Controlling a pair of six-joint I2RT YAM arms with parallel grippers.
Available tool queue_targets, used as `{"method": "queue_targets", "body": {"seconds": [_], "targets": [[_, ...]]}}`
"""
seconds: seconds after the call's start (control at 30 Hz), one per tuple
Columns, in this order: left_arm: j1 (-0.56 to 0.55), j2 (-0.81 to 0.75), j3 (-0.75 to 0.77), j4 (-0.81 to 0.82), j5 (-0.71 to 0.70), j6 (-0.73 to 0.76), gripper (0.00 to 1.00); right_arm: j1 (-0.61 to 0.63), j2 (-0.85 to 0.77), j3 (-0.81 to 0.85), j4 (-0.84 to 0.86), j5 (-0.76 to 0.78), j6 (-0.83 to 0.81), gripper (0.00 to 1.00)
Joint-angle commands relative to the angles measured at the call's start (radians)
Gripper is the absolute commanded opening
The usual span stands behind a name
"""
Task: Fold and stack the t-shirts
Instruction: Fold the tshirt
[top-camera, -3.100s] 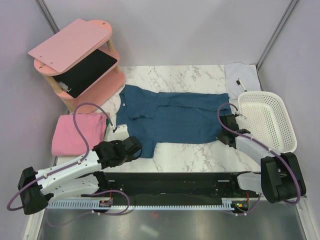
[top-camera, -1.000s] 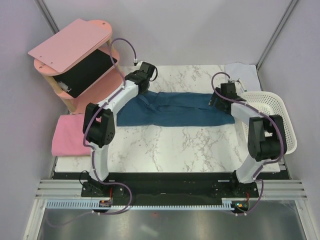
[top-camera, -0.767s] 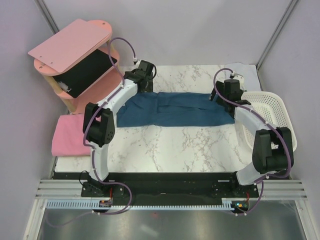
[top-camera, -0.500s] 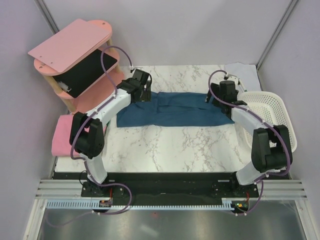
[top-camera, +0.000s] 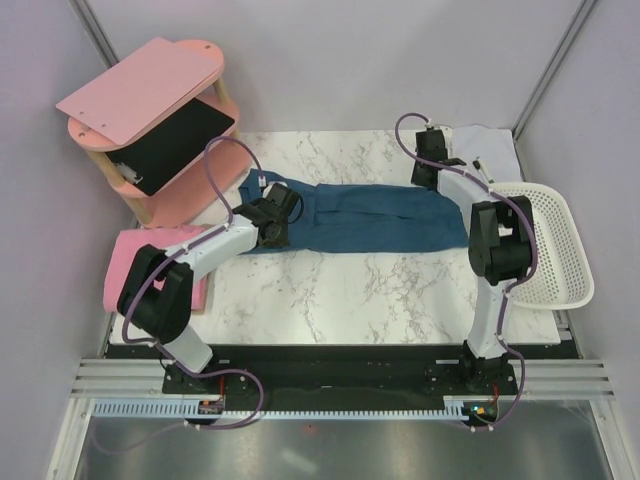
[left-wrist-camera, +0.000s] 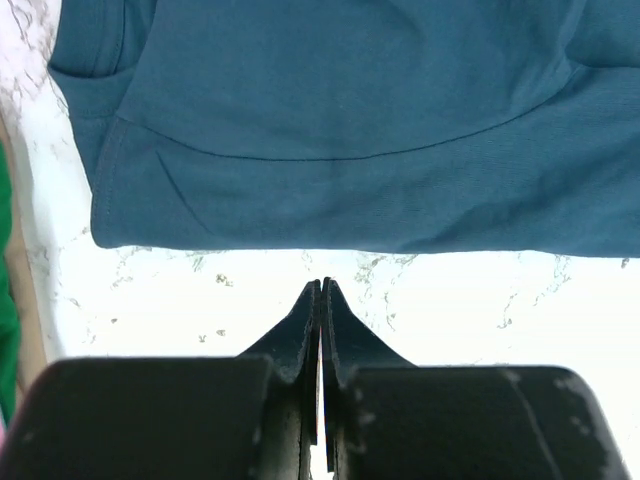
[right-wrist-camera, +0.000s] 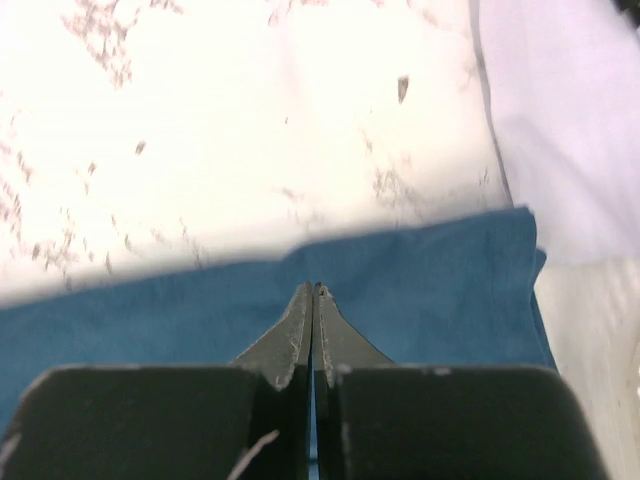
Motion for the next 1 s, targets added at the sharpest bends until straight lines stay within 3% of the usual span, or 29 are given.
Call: {"method": "queue_targets", "body": {"seconds": [0.0,0.43,0.67,0.87,0.97], "targets": [[0.003,0.018,-0.016,0.004,0.008,-0.075,0.02,0.000,0.104,0.140,-0.119,0.107,-0.028,0.00],[0.009,0.245,0.087,-0.010,-0.058,-0.079,0.02,0.000,0.190,0.166,-0.239,0.159,-0.017,0.00],[0.083,0.385,0.205,-0.042,-0.080,-0.104,0.02,0.009,0.175,0.122,-0.363,0.125,-0.017,0.00],[0.103,0.546,0.441,-0.088,-0.083,-0.043,0.02,0.057,0.035,-0.093,-0.406,0.092,0.007,0.00],[0.104,0.644,0.649,-0.140,-0.072,-0.001,0.02,0.084,-0.047,-0.205,-0.423,0.053,0.029,0.00]]}}
